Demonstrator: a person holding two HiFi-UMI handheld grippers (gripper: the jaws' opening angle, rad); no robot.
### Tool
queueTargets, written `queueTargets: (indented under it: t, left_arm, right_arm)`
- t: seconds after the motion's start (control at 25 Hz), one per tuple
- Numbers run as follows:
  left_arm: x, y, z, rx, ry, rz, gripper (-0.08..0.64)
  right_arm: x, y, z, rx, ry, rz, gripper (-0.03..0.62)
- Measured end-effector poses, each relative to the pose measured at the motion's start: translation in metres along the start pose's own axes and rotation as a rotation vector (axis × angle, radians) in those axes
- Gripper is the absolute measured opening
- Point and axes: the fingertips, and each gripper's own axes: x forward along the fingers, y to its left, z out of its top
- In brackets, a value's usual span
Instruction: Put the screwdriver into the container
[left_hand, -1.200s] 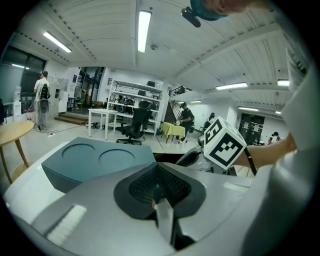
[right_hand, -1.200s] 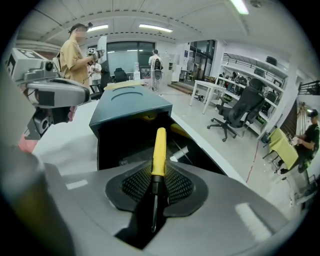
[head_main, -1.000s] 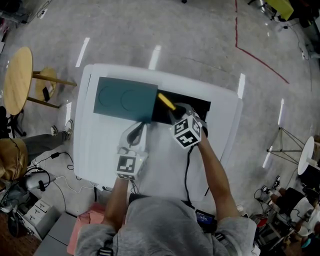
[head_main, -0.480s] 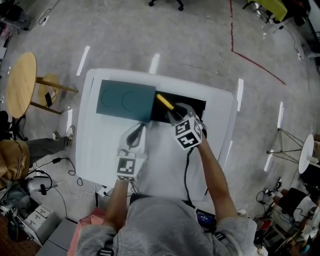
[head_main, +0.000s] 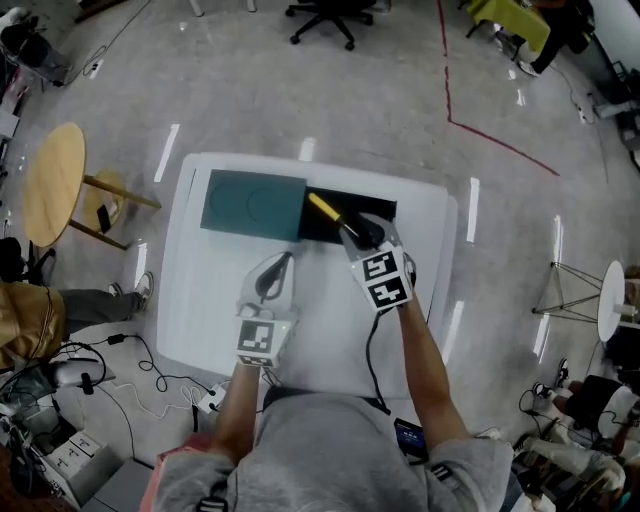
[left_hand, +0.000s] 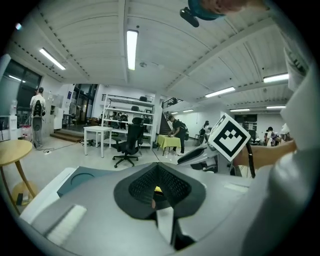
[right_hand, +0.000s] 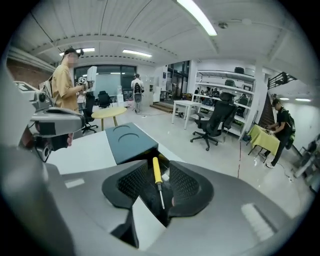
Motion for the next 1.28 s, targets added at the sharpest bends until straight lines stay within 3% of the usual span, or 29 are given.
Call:
queueTargets:
  t: [0.64,1.28]
  left_arm:
    - [-0.056,-0.061,0.048,0.067,-0.113,-0.052,0.011]
    - [-0.104,-0.140,0.044,0.122,-0.130,-0.153,0.012]
  right_arm:
    - [-0.153,0.003,0.013,0.122,-0.284,-0.241,0.129]
    - [-0.248,0.051,-0.049,0.189,-0.435,-0.296,0.080]
